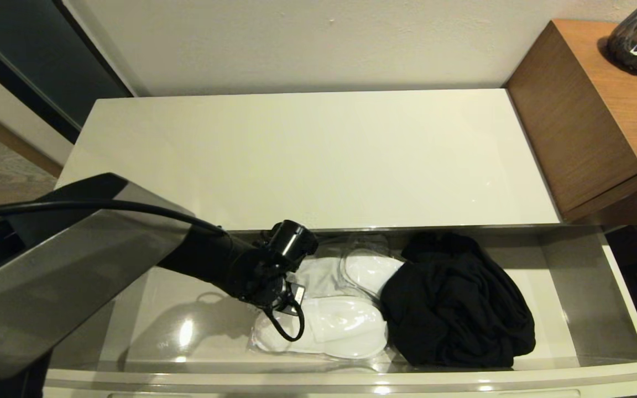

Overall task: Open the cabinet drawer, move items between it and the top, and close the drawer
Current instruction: Take out the disposable slippers from the drawer

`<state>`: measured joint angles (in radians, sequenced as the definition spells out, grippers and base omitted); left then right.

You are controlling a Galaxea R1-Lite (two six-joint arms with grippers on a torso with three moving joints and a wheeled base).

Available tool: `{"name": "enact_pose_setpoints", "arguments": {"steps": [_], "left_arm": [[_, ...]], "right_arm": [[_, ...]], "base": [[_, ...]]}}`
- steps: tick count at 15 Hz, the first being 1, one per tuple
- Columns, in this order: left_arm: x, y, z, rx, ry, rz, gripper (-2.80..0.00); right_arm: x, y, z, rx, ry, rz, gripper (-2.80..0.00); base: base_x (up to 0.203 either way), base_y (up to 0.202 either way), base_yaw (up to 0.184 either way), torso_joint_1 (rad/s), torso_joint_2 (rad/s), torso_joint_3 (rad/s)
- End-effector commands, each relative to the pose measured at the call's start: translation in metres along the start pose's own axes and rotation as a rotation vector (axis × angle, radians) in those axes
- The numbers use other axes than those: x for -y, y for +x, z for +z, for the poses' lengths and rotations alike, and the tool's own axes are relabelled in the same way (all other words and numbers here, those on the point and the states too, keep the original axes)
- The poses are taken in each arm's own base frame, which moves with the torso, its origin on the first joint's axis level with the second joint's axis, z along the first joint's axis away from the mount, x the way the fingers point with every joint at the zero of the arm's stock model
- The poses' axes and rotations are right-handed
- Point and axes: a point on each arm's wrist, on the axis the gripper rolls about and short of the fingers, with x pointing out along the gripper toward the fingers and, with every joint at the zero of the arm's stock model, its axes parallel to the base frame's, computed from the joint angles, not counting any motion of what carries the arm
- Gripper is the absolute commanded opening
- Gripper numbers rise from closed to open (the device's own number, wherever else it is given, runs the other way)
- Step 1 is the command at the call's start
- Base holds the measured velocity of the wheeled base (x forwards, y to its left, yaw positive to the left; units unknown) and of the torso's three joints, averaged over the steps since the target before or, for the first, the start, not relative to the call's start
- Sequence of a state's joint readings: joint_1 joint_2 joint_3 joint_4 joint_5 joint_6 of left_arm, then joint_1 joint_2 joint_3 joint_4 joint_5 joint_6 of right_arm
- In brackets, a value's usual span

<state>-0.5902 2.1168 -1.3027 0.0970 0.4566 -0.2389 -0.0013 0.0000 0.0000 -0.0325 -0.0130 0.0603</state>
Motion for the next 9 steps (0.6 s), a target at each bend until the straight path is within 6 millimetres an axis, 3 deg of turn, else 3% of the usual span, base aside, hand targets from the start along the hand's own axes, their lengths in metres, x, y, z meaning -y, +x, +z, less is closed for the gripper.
{"name": "enact_pose_setpoints", "arguments": {"steps": [1,4,9], "left_arm": [[0.007,-0.016,0.043,0.174,-0.084,0.058,-2.8],[0.021,0.002,0.04,0.219,-0.081,0.057,-2.8],[0.021,0.008,0.051,0.252,-0.081,0.081,-2.8]], "right_arm": [[0.0,0.0,0.0,0.0,-0.001,-0.001,-2.8],[0.0,0.0,0.0,0.0,0.001,-0.001,-2.8],[0.0,0.0,0.0,0.0,-0.001,-0.001,-2.8]], "base": [[0.0,0.0,0.0,0.0,0.0,0.0],[0.0,0.0,0.0,0.0,0.0,0.0],[0.0,0.0,0.0,0.0,0.0,0.0]]}}
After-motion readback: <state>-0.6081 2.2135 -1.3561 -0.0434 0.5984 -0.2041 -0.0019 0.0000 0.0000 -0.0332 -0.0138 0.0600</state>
